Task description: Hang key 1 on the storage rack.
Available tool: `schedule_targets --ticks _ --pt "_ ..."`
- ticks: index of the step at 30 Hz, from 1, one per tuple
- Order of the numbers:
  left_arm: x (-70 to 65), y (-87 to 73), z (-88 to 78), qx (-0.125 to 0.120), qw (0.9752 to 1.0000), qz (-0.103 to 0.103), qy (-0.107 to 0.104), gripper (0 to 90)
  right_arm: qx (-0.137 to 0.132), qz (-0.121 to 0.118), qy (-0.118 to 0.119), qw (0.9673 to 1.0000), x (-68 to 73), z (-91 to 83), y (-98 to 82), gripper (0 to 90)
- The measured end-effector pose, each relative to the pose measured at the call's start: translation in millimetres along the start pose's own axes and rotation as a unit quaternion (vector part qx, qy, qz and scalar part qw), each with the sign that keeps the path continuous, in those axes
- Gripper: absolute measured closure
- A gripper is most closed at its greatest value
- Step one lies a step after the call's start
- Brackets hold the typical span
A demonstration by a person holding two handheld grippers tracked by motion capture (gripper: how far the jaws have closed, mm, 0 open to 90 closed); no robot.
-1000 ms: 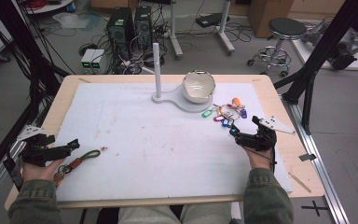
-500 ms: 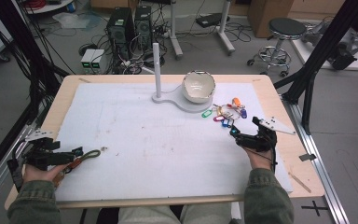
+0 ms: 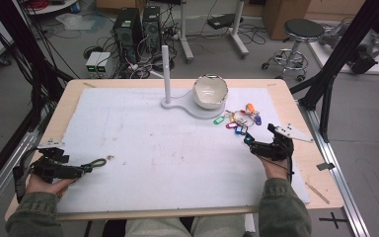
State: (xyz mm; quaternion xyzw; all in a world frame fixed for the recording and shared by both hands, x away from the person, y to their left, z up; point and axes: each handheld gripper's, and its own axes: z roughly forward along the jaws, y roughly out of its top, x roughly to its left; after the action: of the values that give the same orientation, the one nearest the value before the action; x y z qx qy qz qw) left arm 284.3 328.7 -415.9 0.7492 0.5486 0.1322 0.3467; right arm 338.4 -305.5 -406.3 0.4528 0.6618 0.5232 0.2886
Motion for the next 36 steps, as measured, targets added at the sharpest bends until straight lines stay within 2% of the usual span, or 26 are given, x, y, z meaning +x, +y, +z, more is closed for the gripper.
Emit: schedule_targets --ticks 7,8,13,16,21,23,24,26,36 --pt "1.8 -2.7 2.3 0.021 0.9998 0.004 -0.001 3.6 -0.001 -0.001 -0.002 1.0 -0.7 -0.2 -0.1 0.8" --pt "2.0 -2.9 1.9 0.024 0.9997 0.007 0.001 7.9 -0.001 -0.002 -0.001 1.0 -0.8 0.2 -0.1 0.8" --pt "1.8 -2.9 1.0 0.035 0.9993 0.014 -0.002 13.5 -0.002 0.0 -0.002 1.0 -0.7 -0.3 0.0 0.8" --pt "2.2 -4.1 2.4 0.053 0.9983 0.023 -0.003 15.8 -0.004 0.0 -0.004 1.0 -1.3 -0.8 0.2 0.8" --pt "2.9 -5.4 4.7 0.066 0.9974 0.028 0.0 18.4 -0.003 0.004 -0.005 1.0 -1.4 -0.9 0.1 0.8" --pt "2.1 -5.5 4.2 0.064 0.9975 0.028 0.002 19.6 -0.004 0.002 -0.004 1.0 -1.4 -0.9 0.1 0.8" --pt "1.8 -5.3 3.2 0.065 0.9974 0.031 0.001 25.0 -0.006 0.003 -0.002 1.0 -1.3 -1.0 0.3 0.8" --pt "1.5 -4.7 1.4 0.065 0.9973 0.036 0.002 28.5 -0.014 0.003 0.001 0.9999 -2.1 -2.0 0.8 0.8" --pt "4.0 -7.7 2.1 0.072 0.9967 0.035 0.01 38.2 -0.02 0.017 -0.001 0.9996 -5.3 -4.4 0.9 0.8"
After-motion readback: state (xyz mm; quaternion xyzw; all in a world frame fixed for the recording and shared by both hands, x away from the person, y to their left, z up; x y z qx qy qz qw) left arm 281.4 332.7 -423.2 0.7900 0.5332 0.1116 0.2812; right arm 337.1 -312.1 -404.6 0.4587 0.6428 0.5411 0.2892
